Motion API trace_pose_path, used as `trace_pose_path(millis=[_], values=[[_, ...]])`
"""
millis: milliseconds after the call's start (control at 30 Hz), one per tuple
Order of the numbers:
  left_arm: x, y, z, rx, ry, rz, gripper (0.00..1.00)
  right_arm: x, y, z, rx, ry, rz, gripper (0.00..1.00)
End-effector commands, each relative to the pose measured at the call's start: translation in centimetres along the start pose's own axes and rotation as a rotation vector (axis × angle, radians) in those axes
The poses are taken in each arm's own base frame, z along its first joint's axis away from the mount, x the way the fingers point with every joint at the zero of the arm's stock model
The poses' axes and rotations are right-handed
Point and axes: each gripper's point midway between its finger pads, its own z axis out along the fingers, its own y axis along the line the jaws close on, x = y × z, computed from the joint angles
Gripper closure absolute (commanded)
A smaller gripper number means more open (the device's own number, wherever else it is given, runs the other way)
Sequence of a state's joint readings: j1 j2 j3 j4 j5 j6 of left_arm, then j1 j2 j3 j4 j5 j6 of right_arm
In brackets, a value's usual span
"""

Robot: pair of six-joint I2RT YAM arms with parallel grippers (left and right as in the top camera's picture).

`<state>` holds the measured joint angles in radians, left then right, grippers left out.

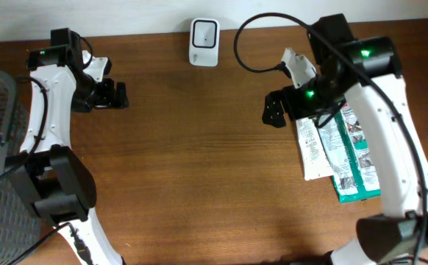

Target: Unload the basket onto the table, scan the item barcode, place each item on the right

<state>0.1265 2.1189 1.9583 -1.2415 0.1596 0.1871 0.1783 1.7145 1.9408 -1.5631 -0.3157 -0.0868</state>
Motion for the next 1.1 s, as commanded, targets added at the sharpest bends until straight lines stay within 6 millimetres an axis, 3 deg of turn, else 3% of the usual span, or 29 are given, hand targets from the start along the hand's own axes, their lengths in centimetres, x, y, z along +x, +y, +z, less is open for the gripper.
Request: trace_pose_path(millis=[0, 133, 233, 367, 533, 833, 1067], values=[[-0.5, -0.1, -0.6, -0.004, -0.022, 0.014, 0.01, 1.8, 2.1, -7.1, 0.048, -0.214, -0.083, 0.01], [-0.5, -0.1, -0.6, -0.004, -0.022, 0.014, 0.01, 4.0, 0.9, -11.4, 0.219, -0.377, -0.104, 0.02], [-0.5, -0.1, -0.6, -0.004, -0.022, 0.014, 0.01, 4.2, 0.6, -13.9, 0.279, -0.568, -0.123, 0.02], [-0.5, -0.1, -0.6, -0.004, -0.022, 0.014, 0.01, 4.2, -0.6, -15.1, 0.338, -0.870, -0.140, 0.02], [-0.5, -0.1, -0.6, -0.004, -0.022, 0.014, 0.01, 6.3, -2.0, -13.5, 0.395, -1.147, -0.171, 0.01], [-0.5, -0.1, -0.6, -0.004, -0.022, 0.014, 0.01, 9.5, -2.6, -9.9, 0.432, -1.584, -0.280, 0.02], [-0.5, -0.1, -0.6, -0.004, -0.022, 0.014, 0.01, 10.7, -3.8, -5.7, 0.425, -1.595, -0.284, 0.02]])
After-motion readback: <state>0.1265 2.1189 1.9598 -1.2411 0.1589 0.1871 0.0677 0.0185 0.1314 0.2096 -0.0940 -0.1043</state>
